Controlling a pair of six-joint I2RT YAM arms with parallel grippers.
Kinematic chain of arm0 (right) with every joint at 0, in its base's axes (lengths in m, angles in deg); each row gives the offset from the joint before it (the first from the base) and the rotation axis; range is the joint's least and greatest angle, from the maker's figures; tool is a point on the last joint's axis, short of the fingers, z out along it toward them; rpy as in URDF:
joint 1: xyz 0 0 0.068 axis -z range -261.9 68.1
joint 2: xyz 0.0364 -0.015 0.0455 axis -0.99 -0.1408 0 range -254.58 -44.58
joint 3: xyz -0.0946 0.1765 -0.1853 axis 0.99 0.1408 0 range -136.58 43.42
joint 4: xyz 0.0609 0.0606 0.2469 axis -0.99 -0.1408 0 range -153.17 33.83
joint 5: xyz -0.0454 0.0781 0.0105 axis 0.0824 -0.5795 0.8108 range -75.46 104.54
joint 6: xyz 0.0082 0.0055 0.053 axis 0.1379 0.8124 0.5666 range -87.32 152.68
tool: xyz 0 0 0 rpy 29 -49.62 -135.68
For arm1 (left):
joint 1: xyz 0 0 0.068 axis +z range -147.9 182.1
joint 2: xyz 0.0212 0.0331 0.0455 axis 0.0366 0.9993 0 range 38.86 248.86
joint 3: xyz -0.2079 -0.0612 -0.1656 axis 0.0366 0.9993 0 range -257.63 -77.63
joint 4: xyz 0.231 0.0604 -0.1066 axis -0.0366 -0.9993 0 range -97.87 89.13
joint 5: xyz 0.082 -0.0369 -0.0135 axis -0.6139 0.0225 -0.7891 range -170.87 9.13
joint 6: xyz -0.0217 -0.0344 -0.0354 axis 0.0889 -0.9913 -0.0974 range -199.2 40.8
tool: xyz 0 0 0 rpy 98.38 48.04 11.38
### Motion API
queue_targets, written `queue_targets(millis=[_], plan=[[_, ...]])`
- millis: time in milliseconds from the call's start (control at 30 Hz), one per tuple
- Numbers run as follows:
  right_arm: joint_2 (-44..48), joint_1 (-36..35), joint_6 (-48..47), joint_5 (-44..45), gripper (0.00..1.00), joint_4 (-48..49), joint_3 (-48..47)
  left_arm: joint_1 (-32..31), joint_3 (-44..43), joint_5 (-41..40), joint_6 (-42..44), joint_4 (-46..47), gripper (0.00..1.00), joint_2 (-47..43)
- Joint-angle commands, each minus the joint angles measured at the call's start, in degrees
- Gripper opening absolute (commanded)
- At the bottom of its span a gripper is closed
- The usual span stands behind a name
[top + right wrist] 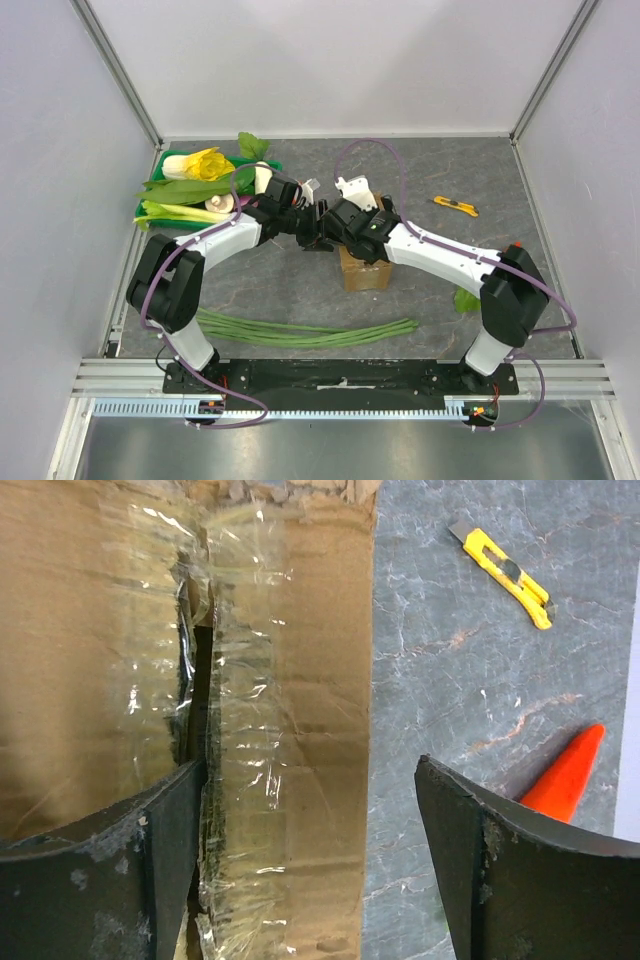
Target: Unpack the express box
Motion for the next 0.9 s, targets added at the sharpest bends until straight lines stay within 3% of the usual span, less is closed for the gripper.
queue_targets(millis=[0,233,600,867], plan=[[-3.5,-0.3,2.6,5.1,0.89,-2.5,-1.3,-0.4,-2.1,-3.3,3.7,-4.8,0.61,0.6],[-4.2,-0.3,3.0,9.5,0.85,-4.3,-4.7,-0.4,-2.3,-4.5,4.3,-5.9,0.61,1.0],[6.8,0.2,3.6,13.0,0.73,-6.5,-3.5,-0.4,-2.8,-7.0,4.8,-7.6,0.61,1.4],[13.0,6.4,3.1,7.0,0.72,-4.1,2.2,-0.4,-3.6,-7.1,4.6,-7.7,0.61,1.3]])
